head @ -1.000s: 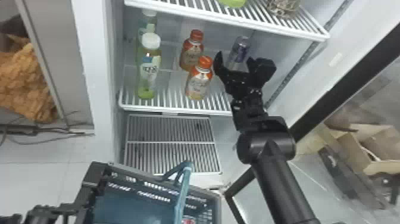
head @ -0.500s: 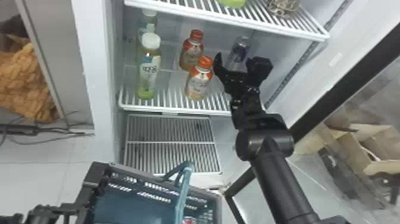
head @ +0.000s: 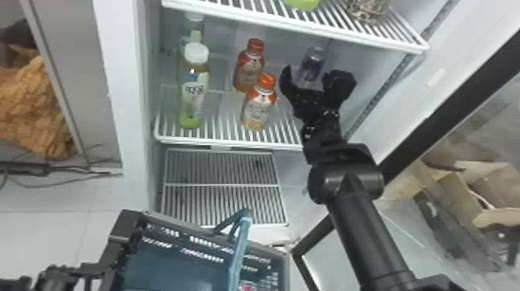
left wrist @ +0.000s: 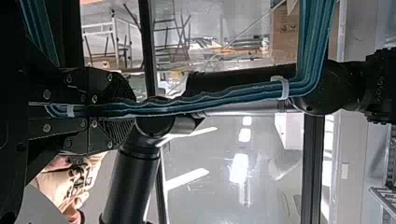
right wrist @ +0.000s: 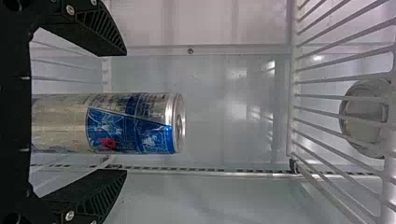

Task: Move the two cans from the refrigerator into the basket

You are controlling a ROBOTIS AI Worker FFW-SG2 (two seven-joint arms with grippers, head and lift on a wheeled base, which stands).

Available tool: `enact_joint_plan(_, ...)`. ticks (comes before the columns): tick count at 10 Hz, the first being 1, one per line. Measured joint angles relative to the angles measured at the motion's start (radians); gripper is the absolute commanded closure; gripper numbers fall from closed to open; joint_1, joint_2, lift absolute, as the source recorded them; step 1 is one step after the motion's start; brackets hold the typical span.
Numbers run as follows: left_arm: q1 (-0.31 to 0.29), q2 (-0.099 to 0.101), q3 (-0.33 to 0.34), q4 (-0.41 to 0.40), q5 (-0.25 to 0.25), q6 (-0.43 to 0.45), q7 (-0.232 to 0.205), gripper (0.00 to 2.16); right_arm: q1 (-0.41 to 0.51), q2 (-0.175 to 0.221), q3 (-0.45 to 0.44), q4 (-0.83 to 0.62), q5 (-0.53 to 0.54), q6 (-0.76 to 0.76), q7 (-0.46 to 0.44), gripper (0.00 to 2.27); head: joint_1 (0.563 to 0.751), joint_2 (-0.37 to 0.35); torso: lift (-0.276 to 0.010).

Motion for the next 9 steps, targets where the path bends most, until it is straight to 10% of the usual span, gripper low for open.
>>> enact_joint_plan(5, -0.002, 0.004, -0.004, 0.002, 0.002, 0.000, 0.000, 1.21, -0.021, -0.006, 0.000, 0.021, 0.003, 0.016, -0.013, 0.89, 0.695, -0.350, -0.266)
enact_joint_plan(9, -0.002, 0.003, -0.005, 0.005, 0.004, 0.000, 0.000, 1.21, -0.017, -0.009, 0.000, 0.021, 0.007, -0.004, -0.013, 0.90, 0.695, -0.350, -0.266)
